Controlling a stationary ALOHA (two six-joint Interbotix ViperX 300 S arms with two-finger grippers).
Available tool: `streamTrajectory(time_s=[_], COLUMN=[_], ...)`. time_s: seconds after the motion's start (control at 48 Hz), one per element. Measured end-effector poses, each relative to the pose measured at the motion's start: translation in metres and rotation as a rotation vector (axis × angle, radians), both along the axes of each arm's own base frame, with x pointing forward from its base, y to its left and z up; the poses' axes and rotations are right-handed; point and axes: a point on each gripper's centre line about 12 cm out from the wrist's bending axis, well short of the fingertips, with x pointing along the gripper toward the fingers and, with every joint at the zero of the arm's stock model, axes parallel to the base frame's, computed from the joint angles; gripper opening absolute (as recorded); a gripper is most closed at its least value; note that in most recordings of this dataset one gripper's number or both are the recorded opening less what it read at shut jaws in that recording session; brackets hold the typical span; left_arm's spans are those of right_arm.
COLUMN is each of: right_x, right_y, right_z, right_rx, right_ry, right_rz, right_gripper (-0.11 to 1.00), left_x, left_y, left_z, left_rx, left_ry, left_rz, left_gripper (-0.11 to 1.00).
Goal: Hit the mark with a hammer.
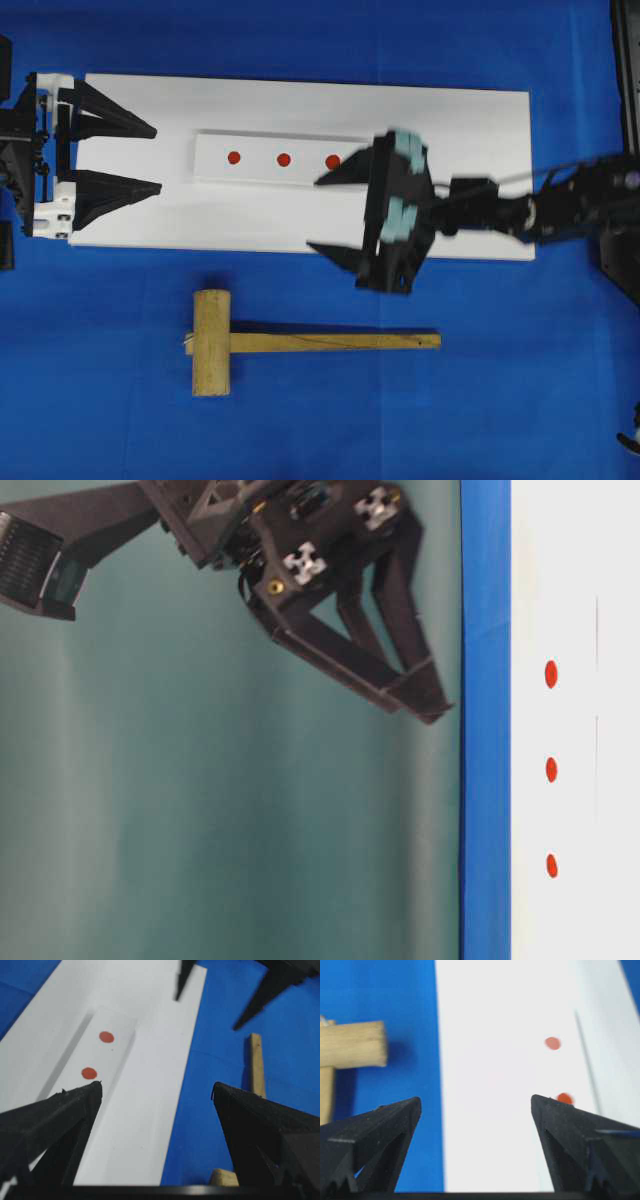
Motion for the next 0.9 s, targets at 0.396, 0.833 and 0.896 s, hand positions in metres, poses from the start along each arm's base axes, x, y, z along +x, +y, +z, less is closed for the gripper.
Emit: streamTrajectory(time_s=[0.396,0.833,0.896], right_x=[-0.045,-0.15,-0.164], right_y=[-0.025,-0.028,-0.028], right_z=[0.037,0.063,0.06], right_rx=[-0.022,-0.028,-0.027], right_ry=[-0.1,-0.294,-0.317], right_rz=[0.011,0.003,0.002], right_gripper=[0.84,0.83,0.83], left_x=[-0.009,-0.053,-0.06], left_y=[-0.002,-0.009,-0.01], left_z=[0.011,0.03,0.029], left_rx=[0.1,0.279,0.289], left_ry=[-0.047,-0.183,-0.184], left_rz=[-0.034,-0.082,-0.087], left_gripper=[0.87,0.87,0.87])
